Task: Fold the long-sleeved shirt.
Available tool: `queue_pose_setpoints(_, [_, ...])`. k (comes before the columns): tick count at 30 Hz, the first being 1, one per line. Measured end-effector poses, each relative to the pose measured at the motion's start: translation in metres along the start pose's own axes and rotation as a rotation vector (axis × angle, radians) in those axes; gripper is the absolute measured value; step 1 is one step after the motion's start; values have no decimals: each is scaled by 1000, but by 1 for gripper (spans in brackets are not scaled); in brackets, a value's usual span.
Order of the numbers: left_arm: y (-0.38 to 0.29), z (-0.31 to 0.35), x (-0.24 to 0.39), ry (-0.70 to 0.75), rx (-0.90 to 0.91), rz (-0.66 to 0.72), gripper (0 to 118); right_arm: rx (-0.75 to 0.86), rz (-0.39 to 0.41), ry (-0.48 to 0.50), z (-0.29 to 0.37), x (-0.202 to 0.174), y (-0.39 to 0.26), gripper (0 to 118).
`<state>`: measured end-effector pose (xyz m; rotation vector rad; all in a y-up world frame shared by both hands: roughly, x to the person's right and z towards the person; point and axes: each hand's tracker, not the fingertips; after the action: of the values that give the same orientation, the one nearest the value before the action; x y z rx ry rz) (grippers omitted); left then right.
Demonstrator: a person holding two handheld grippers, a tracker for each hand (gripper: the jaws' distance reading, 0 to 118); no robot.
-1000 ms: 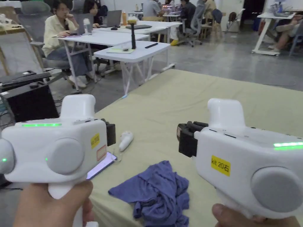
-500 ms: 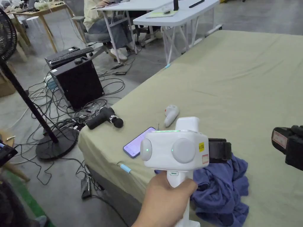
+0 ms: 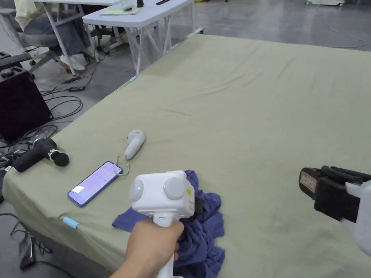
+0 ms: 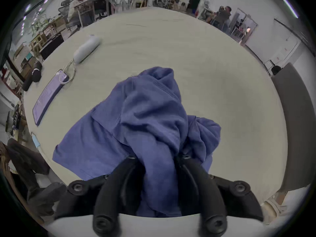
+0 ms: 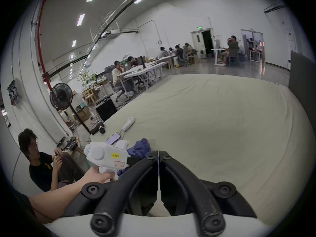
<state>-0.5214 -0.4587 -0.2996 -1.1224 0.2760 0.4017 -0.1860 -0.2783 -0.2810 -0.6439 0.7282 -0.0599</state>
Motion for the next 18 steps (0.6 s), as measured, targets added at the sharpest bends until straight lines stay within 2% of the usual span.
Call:
queue_pose_setpoints(2, [4, 26, -3, -50, 25, 43, 20, 21, -17, -3, 14, 6, 1, 0])
queue_pose_setpoints(5, [15, 103, 11, -174, 169, 89, 17, 77, -36, -7, 41, 12, 6, 0])
queue_pose_setpoints(9, [29, 231, 75, -303, 402, -88, 16, 198, -89, 17, 89, 21, 19, 0])
queue_pose_setpoints(12, [29, 306, 139, -371, 558, -242, 16, 298, -92, -19, 130, 29, 29, 0])
queue_pose_setpoints(15, [27, 335, 204, -417, 585, -343, 16, 380, -98, -75, 173, 43, 38, 0])
queue_pose_setpoints(18, [15, 316, 263, -470, 542, -420, 16, 426, -100, -186, 208, 58, 39, 0])
